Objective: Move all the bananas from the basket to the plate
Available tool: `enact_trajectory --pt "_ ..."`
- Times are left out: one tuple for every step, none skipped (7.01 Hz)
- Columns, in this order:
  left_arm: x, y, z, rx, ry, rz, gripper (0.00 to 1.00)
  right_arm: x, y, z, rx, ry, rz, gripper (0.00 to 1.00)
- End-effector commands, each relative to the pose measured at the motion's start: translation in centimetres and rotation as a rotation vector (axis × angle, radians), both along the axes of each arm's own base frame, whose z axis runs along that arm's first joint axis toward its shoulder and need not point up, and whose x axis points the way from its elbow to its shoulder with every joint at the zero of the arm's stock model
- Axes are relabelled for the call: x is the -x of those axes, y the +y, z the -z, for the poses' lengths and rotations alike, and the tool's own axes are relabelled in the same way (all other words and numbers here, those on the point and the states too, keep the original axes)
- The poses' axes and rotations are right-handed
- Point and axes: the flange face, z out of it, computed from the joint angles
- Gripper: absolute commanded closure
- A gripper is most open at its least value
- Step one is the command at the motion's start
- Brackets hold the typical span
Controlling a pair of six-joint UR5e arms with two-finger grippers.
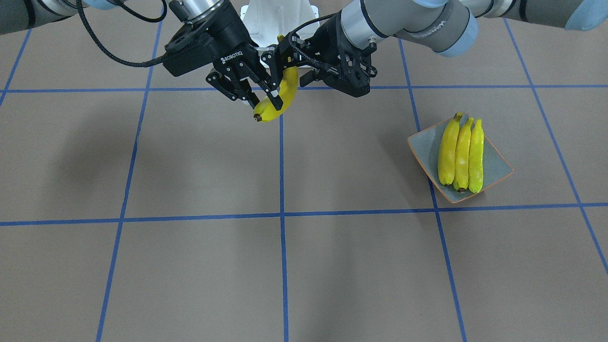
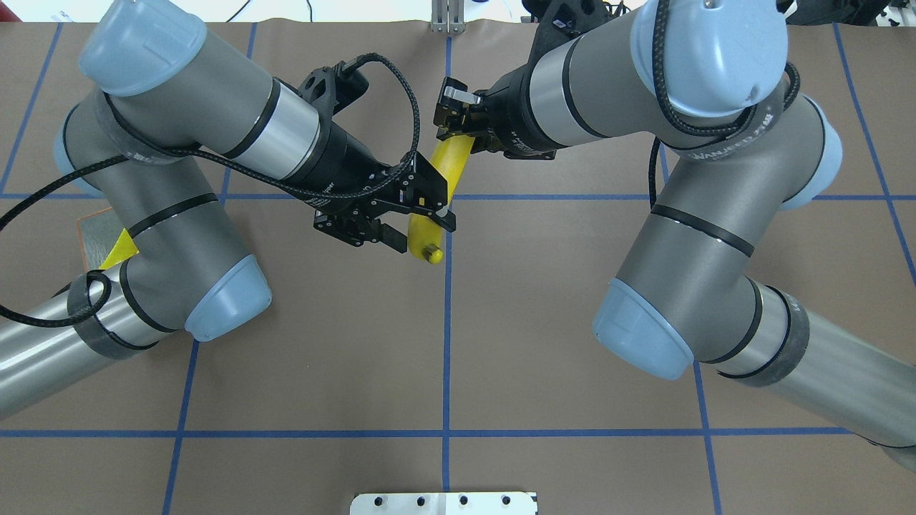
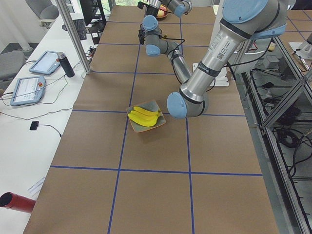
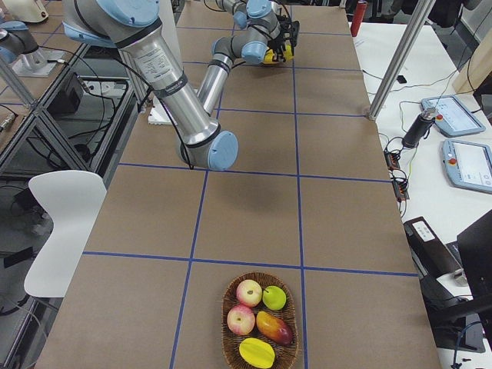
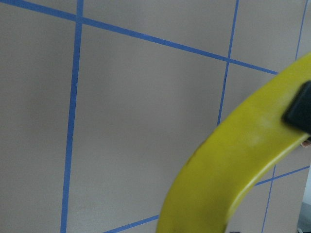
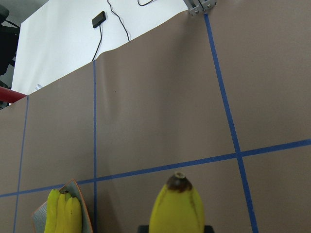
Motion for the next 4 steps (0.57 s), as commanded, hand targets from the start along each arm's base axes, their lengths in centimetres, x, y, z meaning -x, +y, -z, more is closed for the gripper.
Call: enact_trajectory --pt "-0.21 0.15 0.03 -0.002 0.001 -0.004 0.52 0.02 0.01 -0.08 0.000 0.001 0.000 1.00" --pt "-0.21 0.15 0.03 -0.002 0.001 -0.004 0.55 -0.02 0.06 -0.03 0.000 0.000 0.002 1.00" --pt "-0.27 0.22 0.12 -0.001 0.002 -0.006 0.73 -0.02 0.05 -0.03 0.001 -0.001 0.000 1.00" --pt "-0.24 0.24 0.07 0.003 0.001 -0.005 1.00 -0.02 0.05 -0.03 0.001 -0.001 0.000 1.00"
